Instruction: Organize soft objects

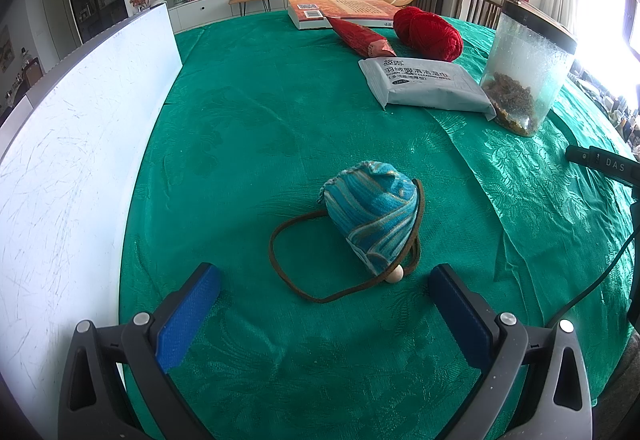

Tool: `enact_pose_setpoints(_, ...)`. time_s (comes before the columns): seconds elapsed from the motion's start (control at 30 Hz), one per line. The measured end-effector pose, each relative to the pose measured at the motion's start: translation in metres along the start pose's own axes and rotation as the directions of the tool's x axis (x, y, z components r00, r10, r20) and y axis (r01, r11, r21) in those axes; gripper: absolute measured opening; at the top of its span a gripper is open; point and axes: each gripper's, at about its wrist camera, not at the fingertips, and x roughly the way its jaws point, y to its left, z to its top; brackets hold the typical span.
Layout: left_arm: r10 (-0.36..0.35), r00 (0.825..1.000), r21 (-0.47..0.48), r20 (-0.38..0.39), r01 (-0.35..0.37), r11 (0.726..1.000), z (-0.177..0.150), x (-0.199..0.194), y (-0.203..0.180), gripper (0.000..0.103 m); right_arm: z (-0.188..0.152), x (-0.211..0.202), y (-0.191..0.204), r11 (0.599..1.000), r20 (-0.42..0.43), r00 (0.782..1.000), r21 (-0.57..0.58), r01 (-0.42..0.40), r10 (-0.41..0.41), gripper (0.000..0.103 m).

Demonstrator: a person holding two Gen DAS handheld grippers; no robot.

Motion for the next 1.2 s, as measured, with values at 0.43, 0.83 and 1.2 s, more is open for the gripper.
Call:
enact_pose_setpoints(0.43,0.0,1.0,0.0,0.0,0.0,1.0,0.0,0.0,0.0,0.103,0.0,-0.0001,-0.0001,1.0,0.0,1.0,0.0,0.0,0.0,0.095)
enact_pose_setpoints(0.83,0.0,1.0,0.0,0.0,0.0,1.0,0.0001,0.0,0.0,0.103,0.0001,-0.0001,-0.0003,1.0,0.0,1.0,0.0,0.0,0.0,0.095)
enact_pose_setpoints(1.2,0.0,1.0,0.0,0.0,0.0,1.0,0.0002,0.0,-0.0001,0.103,0.0,-0.0001,0.0001,1.0,0.0,1.0,0.0,0.0,0.0,0.095)
